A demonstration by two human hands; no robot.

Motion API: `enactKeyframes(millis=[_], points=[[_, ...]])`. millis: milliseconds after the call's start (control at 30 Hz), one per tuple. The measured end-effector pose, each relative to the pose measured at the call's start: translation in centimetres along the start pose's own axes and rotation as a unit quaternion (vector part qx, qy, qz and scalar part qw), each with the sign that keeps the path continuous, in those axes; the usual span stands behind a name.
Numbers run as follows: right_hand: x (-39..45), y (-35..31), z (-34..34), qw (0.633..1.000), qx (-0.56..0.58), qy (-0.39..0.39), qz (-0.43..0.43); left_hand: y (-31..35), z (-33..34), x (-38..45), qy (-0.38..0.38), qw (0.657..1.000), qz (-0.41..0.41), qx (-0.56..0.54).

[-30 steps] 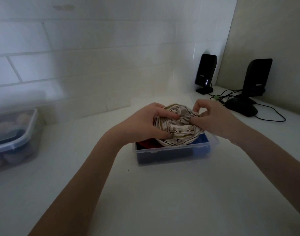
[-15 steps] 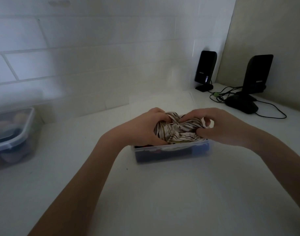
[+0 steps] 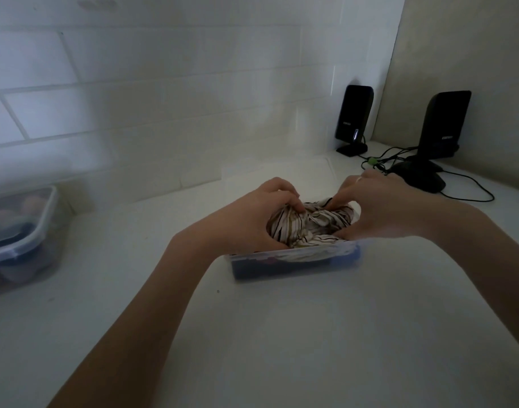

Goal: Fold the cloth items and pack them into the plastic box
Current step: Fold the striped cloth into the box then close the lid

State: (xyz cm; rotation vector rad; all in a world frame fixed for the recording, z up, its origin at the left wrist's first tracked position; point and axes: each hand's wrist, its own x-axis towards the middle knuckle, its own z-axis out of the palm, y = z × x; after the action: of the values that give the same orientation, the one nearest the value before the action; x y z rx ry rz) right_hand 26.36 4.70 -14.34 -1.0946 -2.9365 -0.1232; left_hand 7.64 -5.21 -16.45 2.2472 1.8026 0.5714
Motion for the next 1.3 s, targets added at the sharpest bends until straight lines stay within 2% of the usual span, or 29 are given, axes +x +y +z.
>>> enactKeyframes(millis=[167, 267, 400, 600, 833, 1133, 1300], points=[[0.0, -0.4, -0.3, 0.997, -0.044, 0.023, -0.058, 0.2, -0.2, 0.1, 0.001, 0.996, 0.025, 0.08], [0.1, -0.3, -0.3, 0.994, -0.001, 0.027, -0.104, 0.6, -0.3, 0.1, -0.031, 0.997, -0.002, 0.077], [0.1, -0.6, -0.9, 0.994, 0.031, -0.055, -0.095, 0.7, -0.2, -0.1, -0.063, 0.994, -0.058, 0.065], [0.5, -1.4, -2.2, 0.989, -0.04, -0.13, -0.064, 0.3, -0.1, 0.1, -0.097, 0.99, -0.073, 0.071], [1.2, -2.0, -2.8, 0.967, -0.017, -0.247, -0.056, 0.0, -0.1, 0.2, -0.132, 0.986, -0.086, 0.057], [1.4, -2.6, -0.9, 0.975, -0.087, -0.194, -0.07, -0.2, 0.6, 0.4, -0.088, 0.993, -0.076, 0.033], [1.7, -3.0, -1.1, 0.971, -0.131, -0.182, -0.088, -0.2, -0.2, -0.2, -0.114, 0.99, -0.021, -0.074]])
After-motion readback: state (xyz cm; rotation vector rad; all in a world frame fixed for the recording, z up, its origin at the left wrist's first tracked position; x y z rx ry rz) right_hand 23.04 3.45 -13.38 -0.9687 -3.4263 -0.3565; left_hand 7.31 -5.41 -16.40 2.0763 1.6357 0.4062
